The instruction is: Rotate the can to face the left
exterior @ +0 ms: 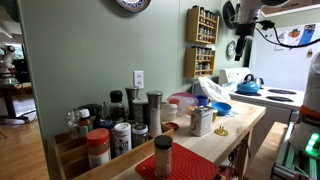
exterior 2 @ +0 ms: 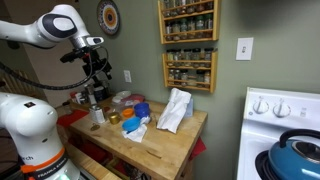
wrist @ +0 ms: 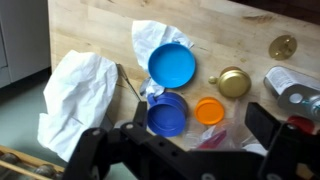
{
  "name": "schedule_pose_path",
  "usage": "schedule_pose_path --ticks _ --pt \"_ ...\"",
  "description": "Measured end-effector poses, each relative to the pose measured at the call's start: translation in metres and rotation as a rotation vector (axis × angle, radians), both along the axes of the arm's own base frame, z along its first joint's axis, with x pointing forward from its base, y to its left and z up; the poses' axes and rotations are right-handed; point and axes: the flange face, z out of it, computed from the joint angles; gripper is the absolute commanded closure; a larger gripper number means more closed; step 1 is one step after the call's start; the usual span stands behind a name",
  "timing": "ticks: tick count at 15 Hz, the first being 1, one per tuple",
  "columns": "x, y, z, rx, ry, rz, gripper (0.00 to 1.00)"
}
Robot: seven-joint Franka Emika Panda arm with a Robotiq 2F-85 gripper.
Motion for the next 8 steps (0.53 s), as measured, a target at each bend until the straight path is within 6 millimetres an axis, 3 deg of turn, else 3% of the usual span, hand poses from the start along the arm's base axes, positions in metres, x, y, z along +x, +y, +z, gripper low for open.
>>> schedule_pose_path --ticks 4,8 --pt "-0.013 0.066 -0.009 0.044 0.034 0.067 0.0" --pt "-0.024 0.132 -0.017 0.051 0.015 -0.072 0.0"
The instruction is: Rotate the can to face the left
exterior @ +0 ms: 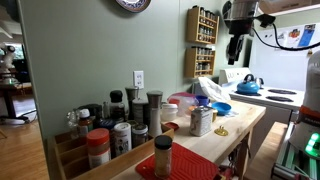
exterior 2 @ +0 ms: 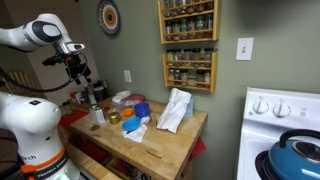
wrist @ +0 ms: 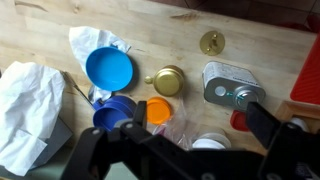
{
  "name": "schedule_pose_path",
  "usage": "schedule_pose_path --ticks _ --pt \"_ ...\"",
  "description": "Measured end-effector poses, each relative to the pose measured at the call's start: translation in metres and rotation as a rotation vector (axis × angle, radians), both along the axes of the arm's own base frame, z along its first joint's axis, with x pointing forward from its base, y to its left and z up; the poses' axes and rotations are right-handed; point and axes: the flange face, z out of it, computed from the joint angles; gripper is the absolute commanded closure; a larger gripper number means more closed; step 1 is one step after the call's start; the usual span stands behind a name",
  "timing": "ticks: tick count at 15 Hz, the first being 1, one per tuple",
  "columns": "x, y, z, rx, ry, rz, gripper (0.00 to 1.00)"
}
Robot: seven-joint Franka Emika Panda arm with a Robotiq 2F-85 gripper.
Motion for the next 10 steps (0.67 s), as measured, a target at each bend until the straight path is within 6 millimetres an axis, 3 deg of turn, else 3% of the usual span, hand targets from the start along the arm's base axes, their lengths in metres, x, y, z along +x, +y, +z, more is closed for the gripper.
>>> schedule_pose_path --ticks 2,4,10 --pt "-0.003 0.027 -0.004 -0.025 -0.013 -0.042 0.0" --pt "-0.002 0.04 -0.005 -0.034 -0.012 -0.049 0.0" --pt "0.001 0.041 -0.006 -0.034 -0.004 -0.051 0.0"
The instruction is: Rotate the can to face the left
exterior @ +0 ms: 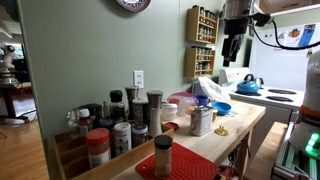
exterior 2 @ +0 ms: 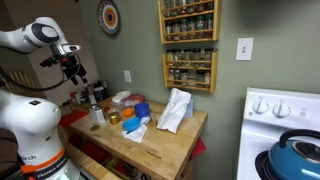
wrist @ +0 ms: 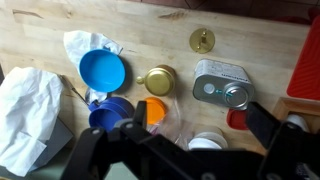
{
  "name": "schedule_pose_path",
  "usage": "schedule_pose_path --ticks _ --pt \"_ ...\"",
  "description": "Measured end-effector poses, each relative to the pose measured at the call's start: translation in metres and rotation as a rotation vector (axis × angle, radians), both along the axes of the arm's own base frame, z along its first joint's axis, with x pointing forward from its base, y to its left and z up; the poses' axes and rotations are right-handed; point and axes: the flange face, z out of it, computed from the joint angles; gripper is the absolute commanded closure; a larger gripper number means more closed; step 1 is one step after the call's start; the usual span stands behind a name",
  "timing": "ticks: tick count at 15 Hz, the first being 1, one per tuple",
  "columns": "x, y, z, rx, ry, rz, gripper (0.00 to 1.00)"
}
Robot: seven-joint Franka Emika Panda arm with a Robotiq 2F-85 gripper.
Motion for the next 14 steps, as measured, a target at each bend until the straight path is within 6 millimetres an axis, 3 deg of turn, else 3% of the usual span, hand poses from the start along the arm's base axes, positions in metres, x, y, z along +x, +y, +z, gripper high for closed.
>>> schedule_pose_path --ticks 4,10,14 --pt "0.001 0.009 -0.007 0.041 0.003 -0.091 0.0" --pt "0.009 0.071 -0.045 0.14 -0.042 -0.397 0.0" --pt "0.03 0.091 -0.065 0.2 -0.07 -0.618 0.0"
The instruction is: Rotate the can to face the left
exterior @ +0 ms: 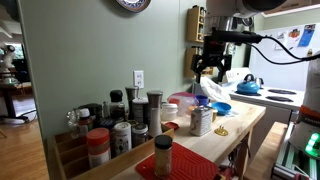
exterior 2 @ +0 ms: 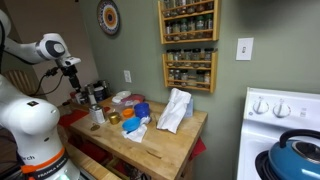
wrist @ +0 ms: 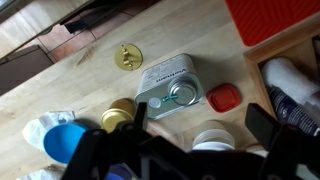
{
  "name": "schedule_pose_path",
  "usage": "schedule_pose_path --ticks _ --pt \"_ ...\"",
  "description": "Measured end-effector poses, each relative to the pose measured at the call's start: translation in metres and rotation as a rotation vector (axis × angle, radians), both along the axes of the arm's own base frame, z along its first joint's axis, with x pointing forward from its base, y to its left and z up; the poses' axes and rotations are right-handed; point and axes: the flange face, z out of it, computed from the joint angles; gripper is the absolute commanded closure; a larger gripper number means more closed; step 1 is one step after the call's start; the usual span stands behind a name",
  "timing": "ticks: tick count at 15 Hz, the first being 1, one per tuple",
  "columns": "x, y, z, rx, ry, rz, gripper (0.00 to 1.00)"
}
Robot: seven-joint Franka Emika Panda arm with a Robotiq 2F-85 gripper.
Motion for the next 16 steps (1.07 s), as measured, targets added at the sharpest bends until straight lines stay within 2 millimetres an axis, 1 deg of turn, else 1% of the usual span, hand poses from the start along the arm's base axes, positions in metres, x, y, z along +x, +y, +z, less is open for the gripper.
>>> schedule_pose_path --ticks 3,7,10,14,16 --pt "0.018 0.0 -0.012 0.041 -0.001 -0.168 0.0" --pt "0.033 -0.002 -0.031 0.076 0.007 -0.37 0.0" --pt "0.036 -0.002 -0.036 0.083 0.016 -0.402 0.0" --pt "0.037 -0.003 -0.034 0.09 0.016 -0.417 0.0" --pt "0.042 -0.008 -0.034 0.095 0.014 -0.482 0.0"
